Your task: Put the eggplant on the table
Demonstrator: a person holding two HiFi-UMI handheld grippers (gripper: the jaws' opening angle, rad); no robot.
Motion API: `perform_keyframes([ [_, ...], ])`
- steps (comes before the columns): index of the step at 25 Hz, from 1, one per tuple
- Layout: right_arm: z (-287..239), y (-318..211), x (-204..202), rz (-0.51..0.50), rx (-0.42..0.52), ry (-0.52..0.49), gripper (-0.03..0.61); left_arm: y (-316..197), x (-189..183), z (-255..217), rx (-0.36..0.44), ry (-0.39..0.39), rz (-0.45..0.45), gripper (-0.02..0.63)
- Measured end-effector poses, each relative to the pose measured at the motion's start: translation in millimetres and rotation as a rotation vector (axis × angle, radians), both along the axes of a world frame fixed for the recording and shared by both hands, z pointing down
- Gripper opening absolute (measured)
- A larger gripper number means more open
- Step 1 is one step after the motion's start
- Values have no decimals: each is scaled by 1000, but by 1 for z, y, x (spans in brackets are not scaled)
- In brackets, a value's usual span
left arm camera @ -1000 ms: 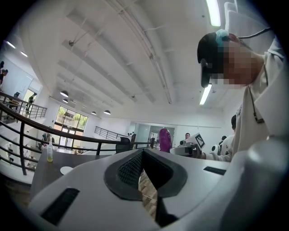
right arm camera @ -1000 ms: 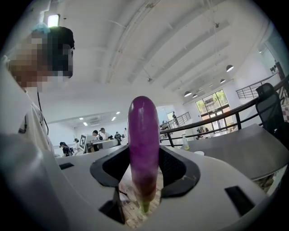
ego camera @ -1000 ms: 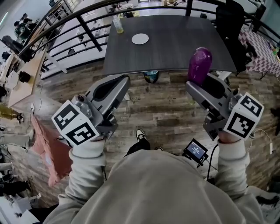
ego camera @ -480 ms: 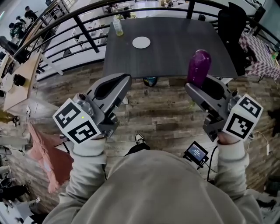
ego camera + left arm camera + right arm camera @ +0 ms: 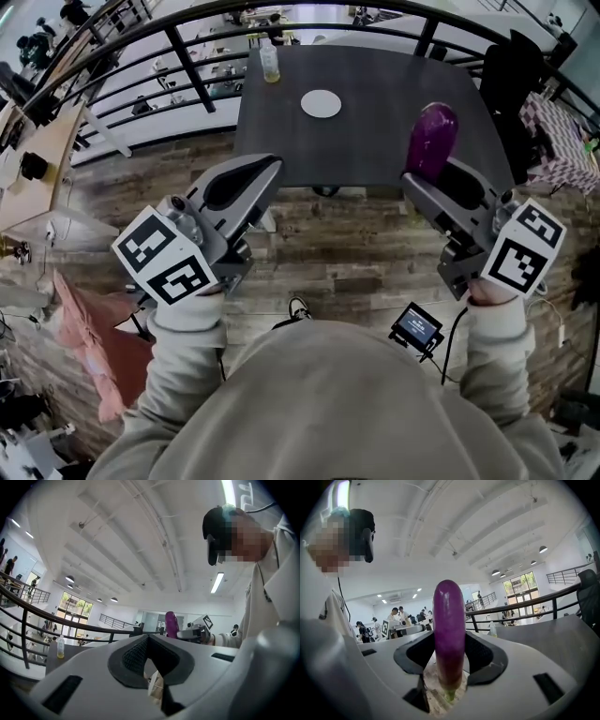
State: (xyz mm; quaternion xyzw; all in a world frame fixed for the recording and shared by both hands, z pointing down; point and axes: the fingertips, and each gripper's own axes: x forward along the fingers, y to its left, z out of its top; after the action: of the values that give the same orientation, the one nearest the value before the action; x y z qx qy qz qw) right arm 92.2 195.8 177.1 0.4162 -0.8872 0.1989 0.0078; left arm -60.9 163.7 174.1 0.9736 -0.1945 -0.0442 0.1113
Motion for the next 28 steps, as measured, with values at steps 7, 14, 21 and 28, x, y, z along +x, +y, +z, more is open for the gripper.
perform_keyframes([
  [7, 12, -47, -35, -10, -32, 11, 212, -45, -36, 22, -42, -5, -11, 6],
  [14, 23, -91, -37, 1, -72, -3, 212, -83, -35, 39, -80, -8, 24, 6],
  [21, 29, -98, -44, -22, -71, -11, 212, -83, -41, 45, -99, -1, 4, 6],
  [28, 25, -104, -42, -40, -36, -26, 212, -87, -43, 29, -66, 19, -14, 6],
])
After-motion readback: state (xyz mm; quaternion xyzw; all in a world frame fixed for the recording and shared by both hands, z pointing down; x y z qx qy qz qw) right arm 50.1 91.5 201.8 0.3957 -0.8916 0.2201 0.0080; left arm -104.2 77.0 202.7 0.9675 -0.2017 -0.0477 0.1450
